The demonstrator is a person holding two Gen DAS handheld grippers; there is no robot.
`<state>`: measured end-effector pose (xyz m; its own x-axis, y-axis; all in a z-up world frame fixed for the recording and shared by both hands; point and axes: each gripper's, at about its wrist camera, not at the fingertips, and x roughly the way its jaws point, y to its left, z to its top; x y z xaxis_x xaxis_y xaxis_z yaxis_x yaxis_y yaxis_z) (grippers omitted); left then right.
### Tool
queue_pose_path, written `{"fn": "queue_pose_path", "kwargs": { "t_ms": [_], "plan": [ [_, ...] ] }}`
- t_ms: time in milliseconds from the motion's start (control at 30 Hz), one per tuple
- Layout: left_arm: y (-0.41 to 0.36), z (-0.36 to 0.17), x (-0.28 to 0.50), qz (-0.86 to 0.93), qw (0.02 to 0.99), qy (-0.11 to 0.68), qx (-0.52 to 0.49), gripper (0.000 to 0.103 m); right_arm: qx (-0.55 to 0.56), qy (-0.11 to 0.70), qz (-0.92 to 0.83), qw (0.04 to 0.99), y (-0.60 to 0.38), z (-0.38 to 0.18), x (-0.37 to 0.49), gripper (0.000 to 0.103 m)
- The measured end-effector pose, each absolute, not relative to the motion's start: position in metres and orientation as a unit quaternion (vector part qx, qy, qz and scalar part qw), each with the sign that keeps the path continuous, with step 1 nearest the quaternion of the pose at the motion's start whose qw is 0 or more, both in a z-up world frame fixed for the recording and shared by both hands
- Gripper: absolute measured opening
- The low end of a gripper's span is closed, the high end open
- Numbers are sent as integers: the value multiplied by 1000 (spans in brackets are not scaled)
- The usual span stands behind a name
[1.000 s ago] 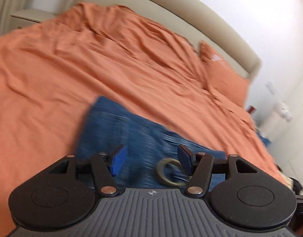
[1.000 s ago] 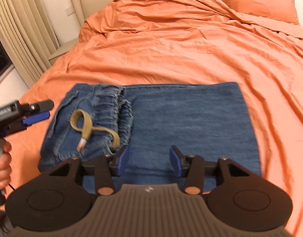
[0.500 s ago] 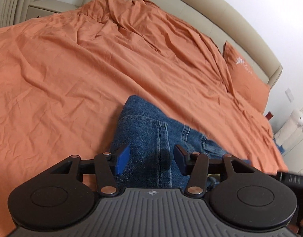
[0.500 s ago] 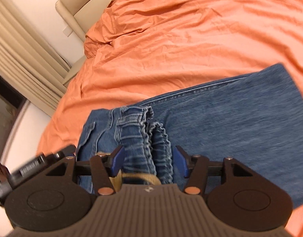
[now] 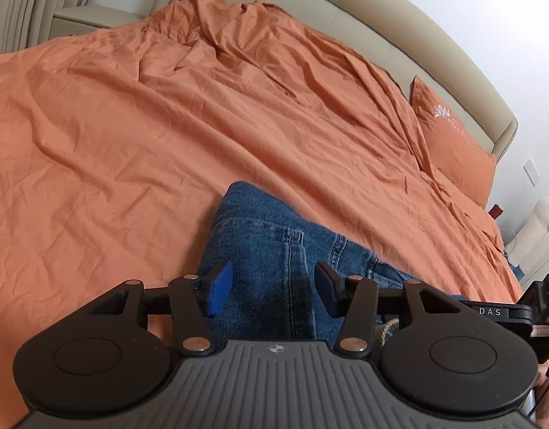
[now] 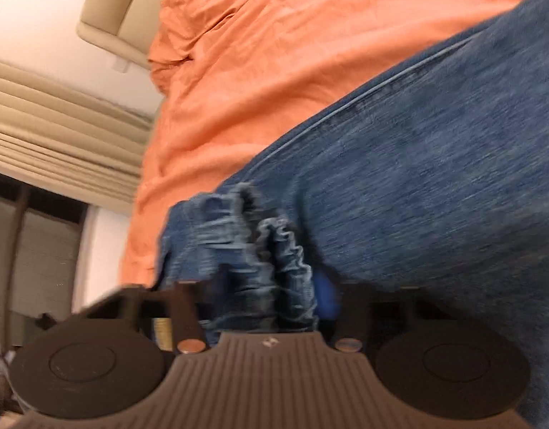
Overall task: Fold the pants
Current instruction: 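Grasp the elastic waistband with the right tool and fold it over the jeans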
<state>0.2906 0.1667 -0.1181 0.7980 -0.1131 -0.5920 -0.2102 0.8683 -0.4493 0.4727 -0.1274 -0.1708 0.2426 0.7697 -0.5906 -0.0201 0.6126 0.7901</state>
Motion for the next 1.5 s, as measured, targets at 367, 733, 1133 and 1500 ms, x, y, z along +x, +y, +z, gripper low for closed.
{"fn": "queue_pose_path", "kwargs": {
  "t_ms": [367,733,1133,1500],
  "plan": [
    [202,-93,259,13,919,201,-339,57,156,469,340,800,-72,-29,464,13],
    [179,-96,270,-42,915,248,-315,57,92,434,276,852,-116,84,467,13],
    [109,-125,301,-85,916,346,-185,57,167,513,101,836,-274,-73,485,12],
    [97,-141,308,-59,911,385,-133,57,123,532,79,834,-280,-128,499,29]
  ]
}}
